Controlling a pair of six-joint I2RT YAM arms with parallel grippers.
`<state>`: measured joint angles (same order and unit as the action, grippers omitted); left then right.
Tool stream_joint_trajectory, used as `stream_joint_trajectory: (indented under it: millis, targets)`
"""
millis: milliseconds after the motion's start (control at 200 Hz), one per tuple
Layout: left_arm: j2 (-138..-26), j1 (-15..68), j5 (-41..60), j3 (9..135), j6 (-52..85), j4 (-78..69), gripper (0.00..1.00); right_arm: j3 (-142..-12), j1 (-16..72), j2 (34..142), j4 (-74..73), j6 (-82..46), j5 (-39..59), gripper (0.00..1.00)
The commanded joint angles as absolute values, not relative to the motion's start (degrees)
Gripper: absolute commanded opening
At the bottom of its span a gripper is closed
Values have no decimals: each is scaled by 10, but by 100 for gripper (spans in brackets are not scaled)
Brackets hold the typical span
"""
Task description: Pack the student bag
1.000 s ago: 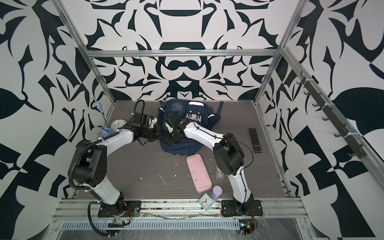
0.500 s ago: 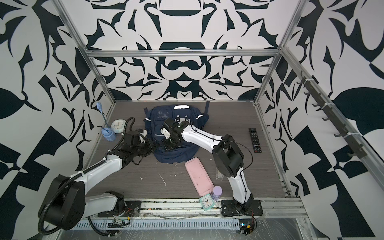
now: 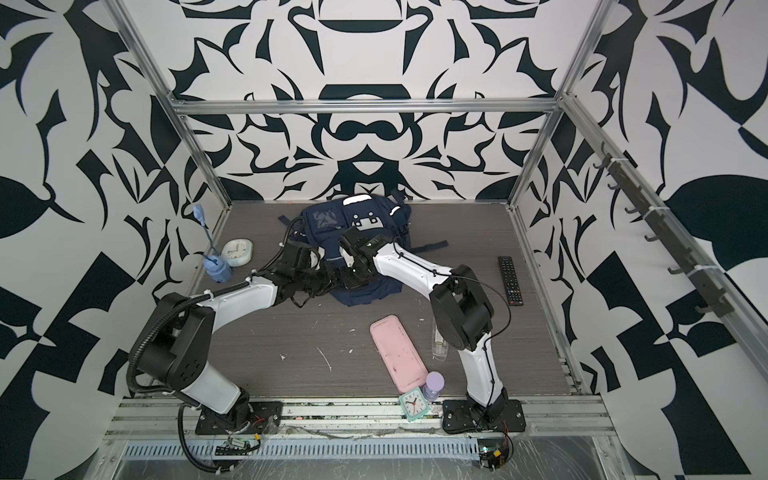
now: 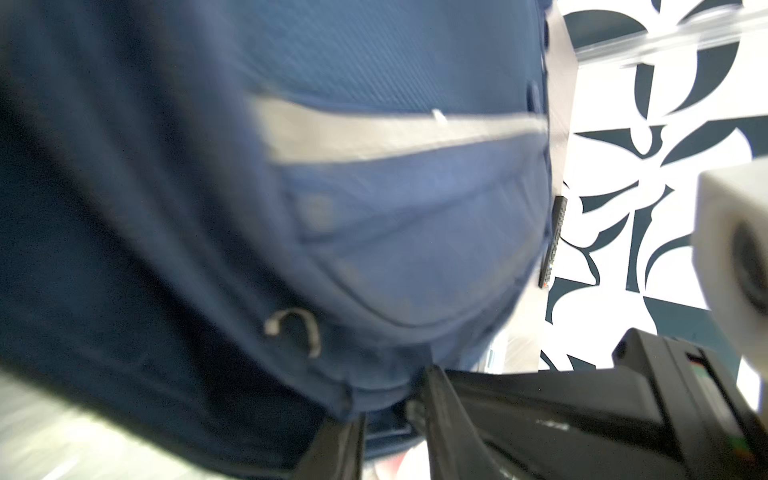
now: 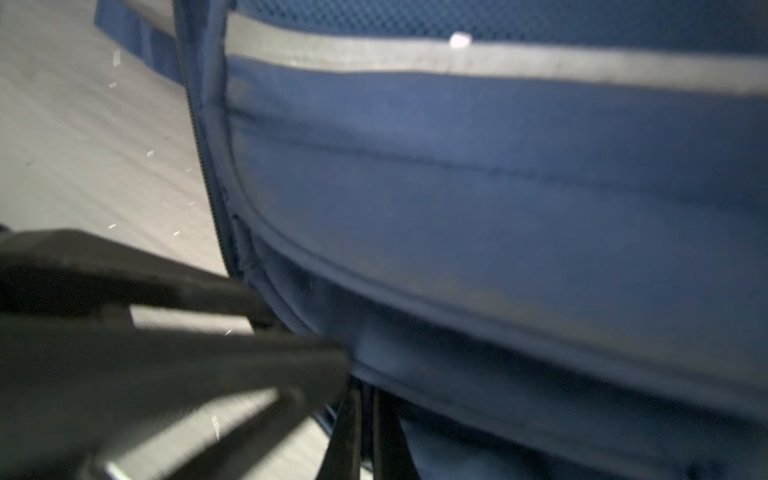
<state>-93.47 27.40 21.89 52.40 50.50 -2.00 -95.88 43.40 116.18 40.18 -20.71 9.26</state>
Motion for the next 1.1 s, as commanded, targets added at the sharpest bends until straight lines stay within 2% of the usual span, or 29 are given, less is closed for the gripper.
stream_joint_trajectory:
  millis: [0,105,250,390,640,860,1095]
  targets:
    - [-956,296,255,574,490,-25,28,-962,446,1116,385,-196,91,0]
    - [-956,299,253,584,478,-5,31,-960,445,1117,386,-197,82,0]
    - [-917,295,219,582,418,76,47,-943,434,1103,384,-197,80,0]
    - [-867,272,197,571,374,137,56,-916,418,1076,377,-195,79,0]
    - [-842,202,215,565,348,155,59,-855,373,1024,366,-195,87,0]
    - [-917,196,234,598,352,135,57,-825,335,991,365,-196,92,0]
    - [-1003,196,261,623,373,68,56,-810,342,995,371,-202,97,0]
